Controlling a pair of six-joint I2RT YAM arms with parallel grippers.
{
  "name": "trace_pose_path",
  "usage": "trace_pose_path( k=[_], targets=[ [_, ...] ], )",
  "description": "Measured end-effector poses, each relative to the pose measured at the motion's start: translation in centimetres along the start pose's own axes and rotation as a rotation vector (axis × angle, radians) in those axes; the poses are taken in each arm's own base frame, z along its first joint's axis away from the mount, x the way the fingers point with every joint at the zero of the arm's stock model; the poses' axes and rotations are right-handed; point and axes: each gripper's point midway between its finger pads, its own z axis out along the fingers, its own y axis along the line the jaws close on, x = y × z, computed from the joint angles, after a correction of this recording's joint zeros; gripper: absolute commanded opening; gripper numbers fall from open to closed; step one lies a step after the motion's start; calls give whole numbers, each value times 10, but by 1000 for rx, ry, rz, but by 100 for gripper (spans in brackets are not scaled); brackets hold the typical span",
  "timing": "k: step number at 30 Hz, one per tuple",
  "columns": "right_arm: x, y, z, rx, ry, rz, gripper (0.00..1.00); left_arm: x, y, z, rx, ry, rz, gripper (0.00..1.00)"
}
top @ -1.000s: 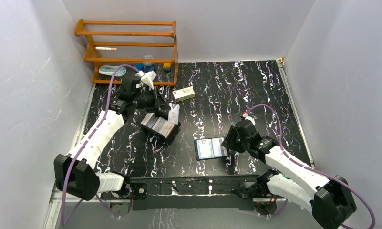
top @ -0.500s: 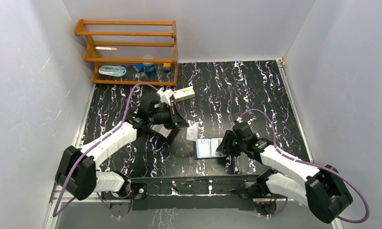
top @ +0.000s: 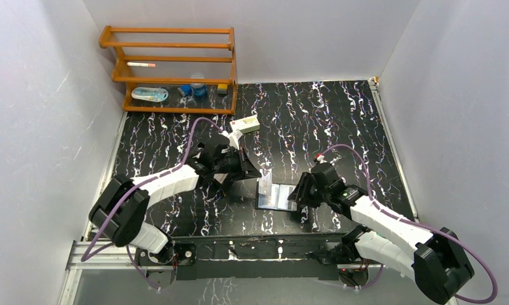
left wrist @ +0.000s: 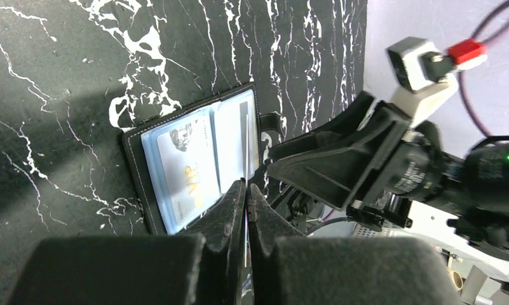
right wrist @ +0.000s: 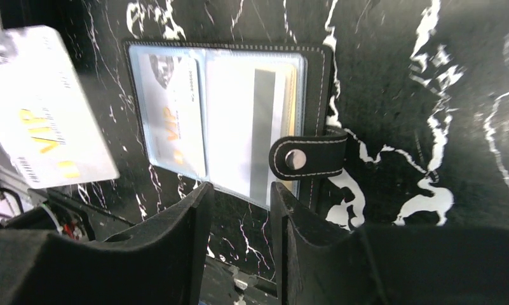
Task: Put the credit cards into the card holder
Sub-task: Insert the credit card into the card holder.
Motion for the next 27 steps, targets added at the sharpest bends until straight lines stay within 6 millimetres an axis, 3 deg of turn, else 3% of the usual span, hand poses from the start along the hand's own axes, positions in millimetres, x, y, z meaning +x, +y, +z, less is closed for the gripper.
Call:
trace_pose_path(
  k=[6, 14, 27],
  targets=[
    [-23, 0, -6, 49, -78, -36, 46, 13, 16, 18, -34, 45, 9, 0],
    [-15, -24, 8, 141, -24, -42, 44, 27, 30, 35, -59, 92, 25, 0],
    [-12, -34, 11, 162, -37, -37, 41, 32, 19, 49, -16, 101, 59, 0]
  ],
)
